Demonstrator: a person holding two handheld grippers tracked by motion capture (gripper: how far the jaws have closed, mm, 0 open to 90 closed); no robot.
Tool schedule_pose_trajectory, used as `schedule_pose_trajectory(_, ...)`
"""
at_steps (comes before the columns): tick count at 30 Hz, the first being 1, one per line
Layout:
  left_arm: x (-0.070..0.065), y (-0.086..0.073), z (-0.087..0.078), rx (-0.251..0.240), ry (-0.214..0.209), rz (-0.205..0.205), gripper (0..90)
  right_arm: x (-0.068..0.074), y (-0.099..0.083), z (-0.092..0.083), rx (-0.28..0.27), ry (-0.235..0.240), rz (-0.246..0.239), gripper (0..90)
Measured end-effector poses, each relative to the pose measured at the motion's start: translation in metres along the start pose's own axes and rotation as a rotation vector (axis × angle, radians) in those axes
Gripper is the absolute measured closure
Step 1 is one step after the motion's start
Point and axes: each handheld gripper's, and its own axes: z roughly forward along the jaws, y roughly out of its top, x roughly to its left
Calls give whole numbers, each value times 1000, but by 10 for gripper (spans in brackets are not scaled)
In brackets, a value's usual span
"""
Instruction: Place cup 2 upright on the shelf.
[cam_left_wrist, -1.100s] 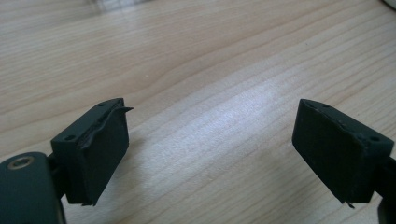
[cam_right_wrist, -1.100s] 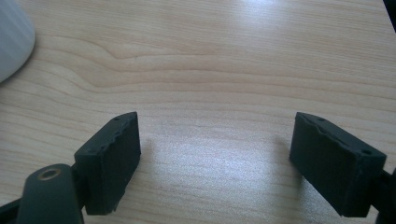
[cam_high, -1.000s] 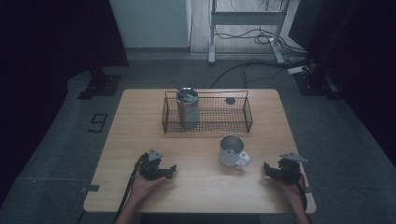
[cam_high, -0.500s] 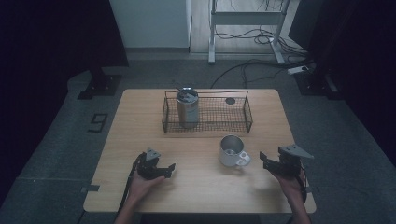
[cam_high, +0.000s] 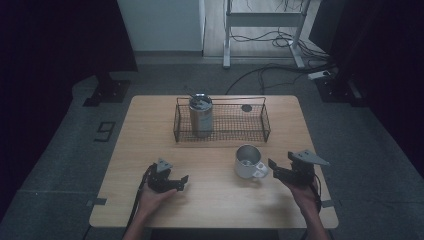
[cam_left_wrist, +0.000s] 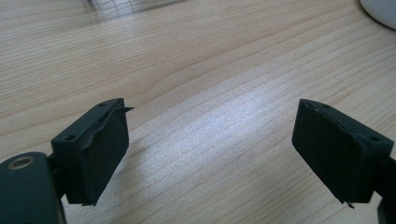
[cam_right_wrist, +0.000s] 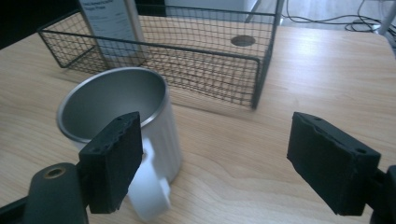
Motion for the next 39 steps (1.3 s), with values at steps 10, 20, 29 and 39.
schedule_pose_trajectory(10,1,0,-2,-6,-5,-12,119,18,11,7,7,47,-25,165)
schedule_pose_trajectory(20,-1,0,0,-1,-14,-8,121,35,21,19,17,88,-44,154)
schedule_pose_trajectory(29,2,-2,-2,-3,-10,-16,128,48,26,38,39,104,-49,134)
schedule_pose_trajectory(39,1,-4,0,13,-6,-15,133,59,29,53,54,96,-70,108)
